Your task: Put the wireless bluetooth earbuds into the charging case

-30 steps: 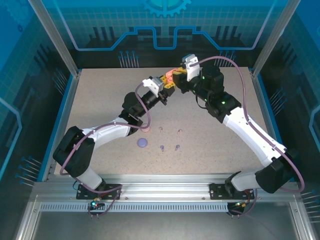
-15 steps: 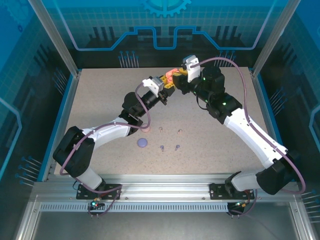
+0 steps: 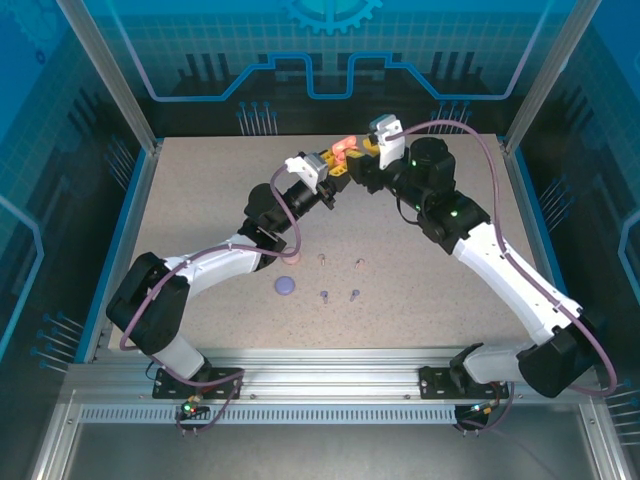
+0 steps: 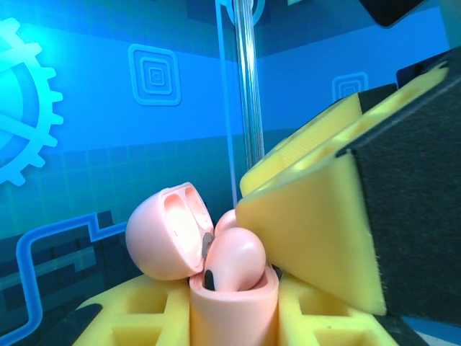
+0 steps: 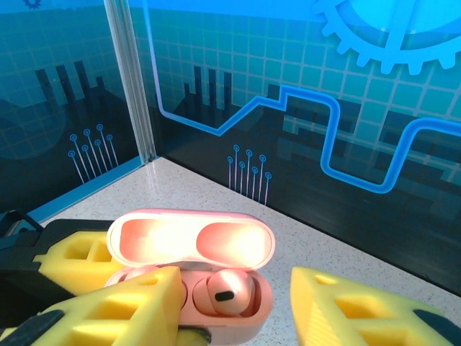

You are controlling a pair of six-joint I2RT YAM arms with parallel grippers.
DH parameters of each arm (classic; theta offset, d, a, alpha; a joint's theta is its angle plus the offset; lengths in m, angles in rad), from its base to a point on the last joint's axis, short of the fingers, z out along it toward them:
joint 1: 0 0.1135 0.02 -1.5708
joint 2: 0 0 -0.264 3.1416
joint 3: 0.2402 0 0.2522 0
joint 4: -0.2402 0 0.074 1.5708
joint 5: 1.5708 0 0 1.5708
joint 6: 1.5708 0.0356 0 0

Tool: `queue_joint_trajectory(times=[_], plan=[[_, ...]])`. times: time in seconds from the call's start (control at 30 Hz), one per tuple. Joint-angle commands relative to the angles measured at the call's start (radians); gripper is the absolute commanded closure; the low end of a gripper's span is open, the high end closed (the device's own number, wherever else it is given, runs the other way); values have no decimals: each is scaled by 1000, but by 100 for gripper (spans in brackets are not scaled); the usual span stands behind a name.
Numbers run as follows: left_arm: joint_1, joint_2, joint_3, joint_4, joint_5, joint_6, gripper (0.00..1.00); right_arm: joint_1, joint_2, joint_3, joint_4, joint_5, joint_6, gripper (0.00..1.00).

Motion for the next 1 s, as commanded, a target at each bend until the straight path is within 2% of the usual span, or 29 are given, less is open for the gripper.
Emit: queue_joint_trajectory(times=[0.0,0.4,0.73,0.83,0.97], plan=[[-5,3,47,79,-2,4,100,16,-27,-31,-37,-17,1,52],[-6,12,54,76,-7,9,100,8,-121,-96,-42,-21,20,27],[-5,31,41,81,6,4,100,-14,-295,-198,-65,101,79,22],[-5,34,29,84,10,10,100,-52,-274,-170,-117,121,139,22],[-5,42,7,102,22,9,100,-116,-146,4,-284,85,243,25]])
